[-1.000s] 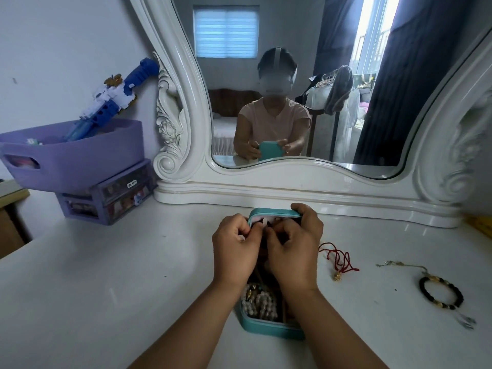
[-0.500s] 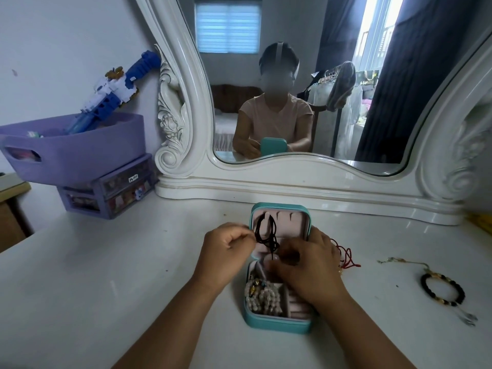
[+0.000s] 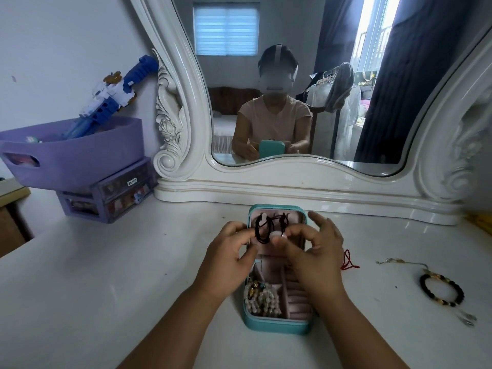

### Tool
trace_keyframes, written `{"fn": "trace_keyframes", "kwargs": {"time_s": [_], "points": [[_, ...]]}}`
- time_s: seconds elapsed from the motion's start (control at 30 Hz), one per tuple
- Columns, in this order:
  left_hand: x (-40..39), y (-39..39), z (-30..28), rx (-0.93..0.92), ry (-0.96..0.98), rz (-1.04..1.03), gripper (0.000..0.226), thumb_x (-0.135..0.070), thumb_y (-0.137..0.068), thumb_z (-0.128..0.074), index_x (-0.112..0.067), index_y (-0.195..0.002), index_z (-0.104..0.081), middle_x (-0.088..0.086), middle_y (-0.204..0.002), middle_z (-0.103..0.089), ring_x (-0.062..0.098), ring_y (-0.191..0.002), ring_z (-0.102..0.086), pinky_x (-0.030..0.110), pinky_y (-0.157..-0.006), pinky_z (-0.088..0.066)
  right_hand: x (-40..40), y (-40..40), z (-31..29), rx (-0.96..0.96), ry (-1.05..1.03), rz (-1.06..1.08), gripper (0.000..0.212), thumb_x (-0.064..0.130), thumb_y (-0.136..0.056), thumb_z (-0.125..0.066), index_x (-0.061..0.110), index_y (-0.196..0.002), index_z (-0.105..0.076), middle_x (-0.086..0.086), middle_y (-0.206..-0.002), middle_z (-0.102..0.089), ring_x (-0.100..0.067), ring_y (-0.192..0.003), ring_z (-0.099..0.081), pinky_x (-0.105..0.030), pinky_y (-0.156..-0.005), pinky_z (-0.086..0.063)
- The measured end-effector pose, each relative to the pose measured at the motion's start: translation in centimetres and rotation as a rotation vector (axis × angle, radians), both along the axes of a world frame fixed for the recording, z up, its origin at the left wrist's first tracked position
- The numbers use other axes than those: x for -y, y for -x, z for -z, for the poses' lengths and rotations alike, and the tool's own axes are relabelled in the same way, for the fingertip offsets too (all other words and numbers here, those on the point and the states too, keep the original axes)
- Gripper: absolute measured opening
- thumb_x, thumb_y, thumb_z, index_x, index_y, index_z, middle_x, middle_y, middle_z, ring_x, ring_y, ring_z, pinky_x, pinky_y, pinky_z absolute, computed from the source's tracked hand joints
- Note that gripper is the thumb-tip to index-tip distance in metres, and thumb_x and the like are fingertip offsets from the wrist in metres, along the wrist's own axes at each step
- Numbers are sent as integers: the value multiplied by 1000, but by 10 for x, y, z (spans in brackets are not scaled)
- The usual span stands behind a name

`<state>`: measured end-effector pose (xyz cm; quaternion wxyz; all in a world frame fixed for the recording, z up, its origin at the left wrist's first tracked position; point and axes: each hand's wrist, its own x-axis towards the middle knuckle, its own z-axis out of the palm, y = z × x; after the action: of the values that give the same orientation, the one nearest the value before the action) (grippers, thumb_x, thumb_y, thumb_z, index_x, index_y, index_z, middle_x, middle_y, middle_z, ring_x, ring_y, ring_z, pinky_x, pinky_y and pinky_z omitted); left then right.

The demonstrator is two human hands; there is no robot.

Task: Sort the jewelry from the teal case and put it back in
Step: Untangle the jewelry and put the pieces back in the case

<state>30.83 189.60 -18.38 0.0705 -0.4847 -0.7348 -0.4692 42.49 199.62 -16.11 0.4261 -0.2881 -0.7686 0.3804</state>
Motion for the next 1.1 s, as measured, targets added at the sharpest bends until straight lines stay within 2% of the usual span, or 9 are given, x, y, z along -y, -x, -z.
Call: {"fn": "trace_keyframes", "kwargs": {"time_s": [0.1,0.2,0.43,0.53,0.6,0.73,0.8,0.9,1.1], "points": [[-1,-1,0,-35,34,-22,8,-15,-84,-62,-12,-90,-66,-4,-102,-50,7,-89,-54,19,-77,-46,-4,6,-3,-1,-133,84,18,28,-69,-78,35,-63,-63,4,-138,-44,-21,-138,-20,-42,-111,-14],[-2,-1,1,-51,52,-42,3,-13,-84,-62,-11,-84,-64,-4,-100,-47,14,-89,-56,21,-77,-46,-9,15,5,40,-198,73,10,30,-68,-78,24,-73,-72,0,-135,-48,-25,-134,-25,-48,-109,-18],[-3,-1,2,23,-49,-40,9,-18,-75,-73,-21,-71,-65,-13,-87,-52,1,-81,-56,10,-69,-41,-11,18,12,38,-174,-12,12,23,-69,-76,31,-75,-70,-1,-123,-52,-28,-118,-44,-48,-101,-34],[-2,-3,2,48,-110,-51,22,-19,-71,-76,-22,-66,-55,-9,-77,-56,5,-73,-57,23,-66,-49,-11,21,13,-21,-134,-62,23,22,-67,-71,41,-75,-61,4,-114,-46,-35,-107,-50,-50,-90,-47],[-1,-3,1,81,-116,-79,32,-19,-70,-77,-27,-69,-46,-5,-73,-58,12,-71,-59,32,-63,-52,-11,21,13,4,-172,-86,29,18,-67,-72,44,-73,-61,6,-113,-44,-29,-107,-51,-51,-92,-44],[-1,-2,2,119,-108,-103,42,-16,-72,-74,-36,-74,-38,-5,-76,-62,10,-75,-64,29,-64,-53,-13,15,12,118,-242,-72,17,19,-70,-73,35,-70,-68,2,-123,-48,-14,-113,-44,-49,-107,-24],[-1,-2,2,175,-135,-103,43,-12,-74,-72,-35,-80,-37,-10,-82,-62,8,-79,-66,28,-67,-55,-12,11,12,129,-250,-26,7,27,-67,-67,34,-71,-69,4,-113,-51,-19,-112,-46,-50,-105,-26],[-3,-2,0,273,-186,-93,46,-6,-74,-72,-35,-85,-37,-13,-90,-57,10,-83,-66,28,-73,-55,-9,11,13,176,-218,-27,16,32,-64,-57,32,-73,-70,8,-102,-44,-22,-111,-43,-53,-103,-30],[-1,-1,1,309,-174,-43,48,-6,-75,-71,-38,-91,-39,-15,-95,-58,11,-88,-64,25,-75,-53,-11,7,7,290,-93,-215,34,28,-72,-65,59,-65,-55,9,-111,-39,-20,-122,-32,-50,-110,-22]]}}
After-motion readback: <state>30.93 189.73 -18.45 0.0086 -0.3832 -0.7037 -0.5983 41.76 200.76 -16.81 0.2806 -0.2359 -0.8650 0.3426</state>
